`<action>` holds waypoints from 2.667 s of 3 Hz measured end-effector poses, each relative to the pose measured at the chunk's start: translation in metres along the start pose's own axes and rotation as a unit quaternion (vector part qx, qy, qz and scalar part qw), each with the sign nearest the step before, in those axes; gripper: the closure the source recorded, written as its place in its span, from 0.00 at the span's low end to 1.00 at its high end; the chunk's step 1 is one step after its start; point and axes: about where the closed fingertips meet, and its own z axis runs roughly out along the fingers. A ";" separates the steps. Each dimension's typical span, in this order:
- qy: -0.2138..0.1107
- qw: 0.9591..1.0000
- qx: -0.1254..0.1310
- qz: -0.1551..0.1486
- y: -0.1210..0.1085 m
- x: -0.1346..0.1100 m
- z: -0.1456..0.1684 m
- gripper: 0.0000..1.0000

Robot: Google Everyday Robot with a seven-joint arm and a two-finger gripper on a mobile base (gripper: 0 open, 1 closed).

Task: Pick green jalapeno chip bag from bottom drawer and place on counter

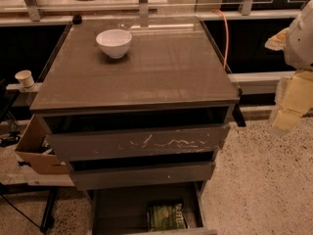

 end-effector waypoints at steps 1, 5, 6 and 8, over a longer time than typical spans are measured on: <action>0.000 1.000 0.000 0.000 0.000 0.000 0.000 0.00; -0.058 0.993 -0.086 0.046 0.092 -0.014 0.095 0.94; -0.080 0.989 -0.110 0.053 0.135 -0.024 0.150 1.00; -0.081 0.979 -0.178 0.060 0.202 -0.023 0.228 1.00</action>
Offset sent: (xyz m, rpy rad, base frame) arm -0.0020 0.0020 -0.0055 0.0073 0.0128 -0.0014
